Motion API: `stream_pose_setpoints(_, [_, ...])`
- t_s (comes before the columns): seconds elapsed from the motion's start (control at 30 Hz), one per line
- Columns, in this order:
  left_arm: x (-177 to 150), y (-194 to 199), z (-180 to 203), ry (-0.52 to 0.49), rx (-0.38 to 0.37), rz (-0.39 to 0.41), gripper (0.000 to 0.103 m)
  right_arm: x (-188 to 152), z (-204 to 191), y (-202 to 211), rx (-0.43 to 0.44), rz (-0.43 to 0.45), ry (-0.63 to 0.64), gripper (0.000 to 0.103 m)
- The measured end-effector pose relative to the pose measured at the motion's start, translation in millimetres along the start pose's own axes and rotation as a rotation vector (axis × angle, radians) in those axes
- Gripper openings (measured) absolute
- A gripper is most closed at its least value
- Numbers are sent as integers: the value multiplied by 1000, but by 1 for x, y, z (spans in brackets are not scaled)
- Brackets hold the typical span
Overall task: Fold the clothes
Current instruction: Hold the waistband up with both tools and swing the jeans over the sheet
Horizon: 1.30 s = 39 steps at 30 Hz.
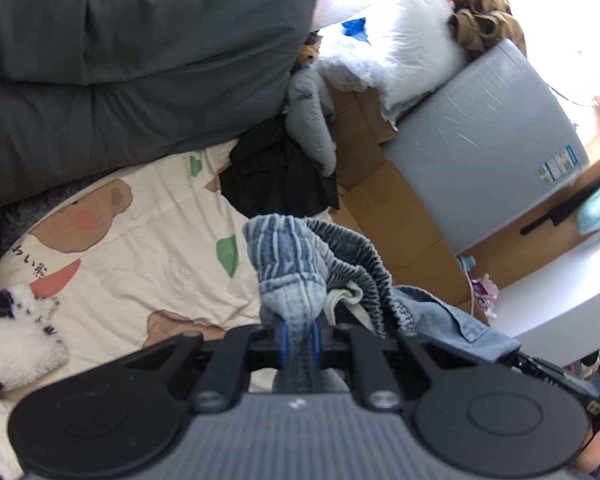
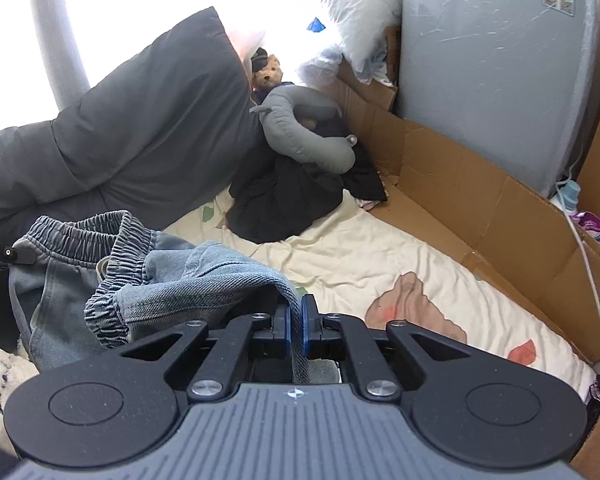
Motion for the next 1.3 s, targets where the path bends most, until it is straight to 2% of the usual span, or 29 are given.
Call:
stream_pose_setpoints(0.2, [13,-8,-26,36,-11,13,12,17,-18,-29,-1,-20,93,3])
stream_pose_setpoints(0.33, [24,-15,-56,55,-3,16,12,36,-22,-62,34,-30,121,3])
stream_pose_setpoints(0.47, [37,-28,-85,72,45,13,12,57,-20,-108,53,-42,126,3])
stream_pose_setpoints(0.67, [52,-66,-125,85,118,-10,12,70,-3,-206,85,-122,119,3])
stream_pose_setpoints(0.87, [40,-127,-172,124,218,-59,12,68,12,-314,112,-213,181,3])
stream_pose_setpoints(1.0, [30,-159,-200,170,287,-86,12,61,33,-376,126,-267,151,4])
stream_pose_setpoints(1.07, [30,-166,-210,194,308,-86,12,56,40,-394,144,-283,145,5])
stream_pose_setpoints(1.1, [30,-169,-214,203,315,-86,12,53,44,-403,153,-290,143,10])
stream_pose_setpoints(1.17, [29,-174,-220,210,322,-93,13,51,49,-403,157,-284,148,21])
stream_pose_setpoints(1.23, [29,-179,-224,207,328,-101,13,53,53,-395,178,-272,170,24])
stream_pose_setpoints(1.3, [28,-181,-227,209,326,-101,13,57,43,-379,186,-246,292,28])
Point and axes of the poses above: each gripper's, at about its wrist camera, not at the fingertips, and y roughly against the way its jaws point, z to its right, x to its top, the point moved 4 cm from there along -y, roughly the way its jaws point, and after that the axes turned 6 degrees about -z, right-handed, at the moved point
